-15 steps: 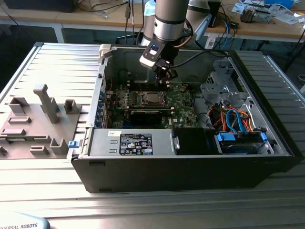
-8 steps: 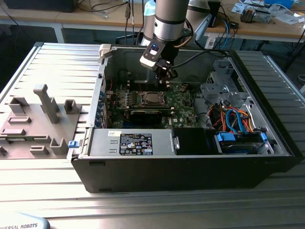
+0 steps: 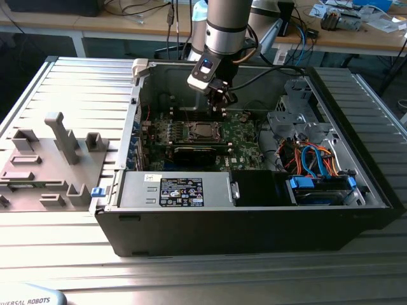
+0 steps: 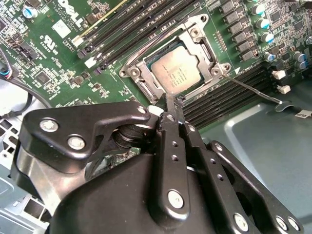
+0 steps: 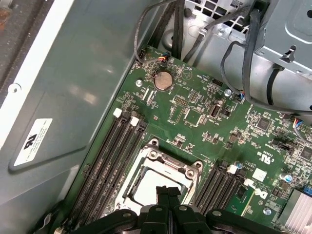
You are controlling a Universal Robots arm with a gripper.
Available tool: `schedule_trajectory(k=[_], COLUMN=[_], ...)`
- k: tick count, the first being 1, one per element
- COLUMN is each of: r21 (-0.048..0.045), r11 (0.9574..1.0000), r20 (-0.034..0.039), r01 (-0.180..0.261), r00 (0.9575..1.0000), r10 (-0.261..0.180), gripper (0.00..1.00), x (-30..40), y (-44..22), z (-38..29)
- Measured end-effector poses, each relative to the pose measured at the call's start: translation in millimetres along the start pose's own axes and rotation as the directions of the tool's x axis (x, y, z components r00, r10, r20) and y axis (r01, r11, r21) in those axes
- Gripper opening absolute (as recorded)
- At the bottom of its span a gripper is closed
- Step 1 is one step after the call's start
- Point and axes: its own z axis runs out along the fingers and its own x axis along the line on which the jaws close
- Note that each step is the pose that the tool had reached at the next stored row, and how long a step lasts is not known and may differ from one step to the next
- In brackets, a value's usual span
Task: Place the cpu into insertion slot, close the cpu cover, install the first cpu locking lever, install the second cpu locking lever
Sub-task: 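Install the first cpu locking lever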
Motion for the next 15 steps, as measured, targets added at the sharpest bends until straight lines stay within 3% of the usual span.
schedule_trajectory(k=[15], r21=[0.0007], r11=[0.9996], r20=[-0.0001], r01=[0.030], r00=[0.9996], r10=[-0.030], gripper=[0.11], x=[0.0], y=[0.0], z=[0.0])
